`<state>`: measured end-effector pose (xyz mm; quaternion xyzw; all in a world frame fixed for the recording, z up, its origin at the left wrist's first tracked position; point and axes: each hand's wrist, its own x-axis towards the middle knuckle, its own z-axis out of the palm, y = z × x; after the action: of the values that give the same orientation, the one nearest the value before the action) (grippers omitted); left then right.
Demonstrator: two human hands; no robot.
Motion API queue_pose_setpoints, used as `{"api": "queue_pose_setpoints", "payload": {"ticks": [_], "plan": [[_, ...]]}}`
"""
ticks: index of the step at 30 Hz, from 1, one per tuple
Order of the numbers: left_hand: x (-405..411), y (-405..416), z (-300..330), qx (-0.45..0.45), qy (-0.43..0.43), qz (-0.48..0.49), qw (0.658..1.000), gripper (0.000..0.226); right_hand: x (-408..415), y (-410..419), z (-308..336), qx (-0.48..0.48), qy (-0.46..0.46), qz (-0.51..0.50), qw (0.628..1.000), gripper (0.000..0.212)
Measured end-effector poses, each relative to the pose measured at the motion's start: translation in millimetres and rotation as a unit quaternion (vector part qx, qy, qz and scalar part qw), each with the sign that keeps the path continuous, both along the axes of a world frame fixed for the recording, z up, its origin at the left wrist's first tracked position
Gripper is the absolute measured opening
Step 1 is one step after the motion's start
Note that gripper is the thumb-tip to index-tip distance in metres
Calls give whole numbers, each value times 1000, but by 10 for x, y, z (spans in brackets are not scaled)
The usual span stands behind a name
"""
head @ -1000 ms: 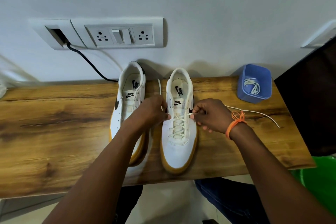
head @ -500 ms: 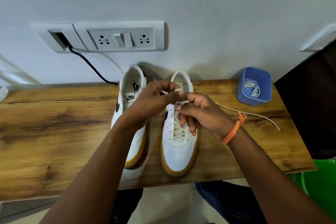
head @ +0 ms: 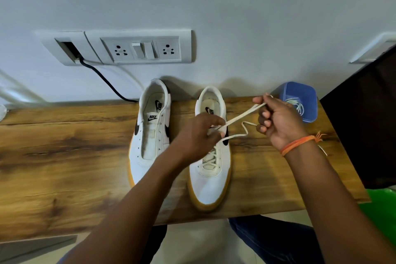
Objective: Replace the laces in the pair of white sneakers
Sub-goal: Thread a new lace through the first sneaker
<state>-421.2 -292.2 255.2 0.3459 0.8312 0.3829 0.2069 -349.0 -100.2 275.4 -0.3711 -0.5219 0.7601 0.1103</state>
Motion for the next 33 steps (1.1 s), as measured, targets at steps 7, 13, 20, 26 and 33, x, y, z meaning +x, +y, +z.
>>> {"api": "queue_pose_setpoints", "payload": {"ticks": [7, 13, 20, 26, 33], "plan": [[-9, -15, -16, -31, 11, -47, 998, 9, 40, 155, 3, -25, -10, -24, 999, 33], [-195, -207, 276, -12, -196, -89, 976, 16, 84, 268, -43, -27, -51, -51, 997, 34], [-348, -315, 386, 102, -234, 91, 963, 42, 71, 198, -76, 0, -89, -39, 995, 29], [-422, -366, 76, -99, 36, 161, 981, 34, -19, -82, -118, 56, -82, 40, 994, 30], [-223, -145, 192, 83, -113, 94, 986, 19, -52, -473, -51, -33, 16, 201, 979, 27]]}}
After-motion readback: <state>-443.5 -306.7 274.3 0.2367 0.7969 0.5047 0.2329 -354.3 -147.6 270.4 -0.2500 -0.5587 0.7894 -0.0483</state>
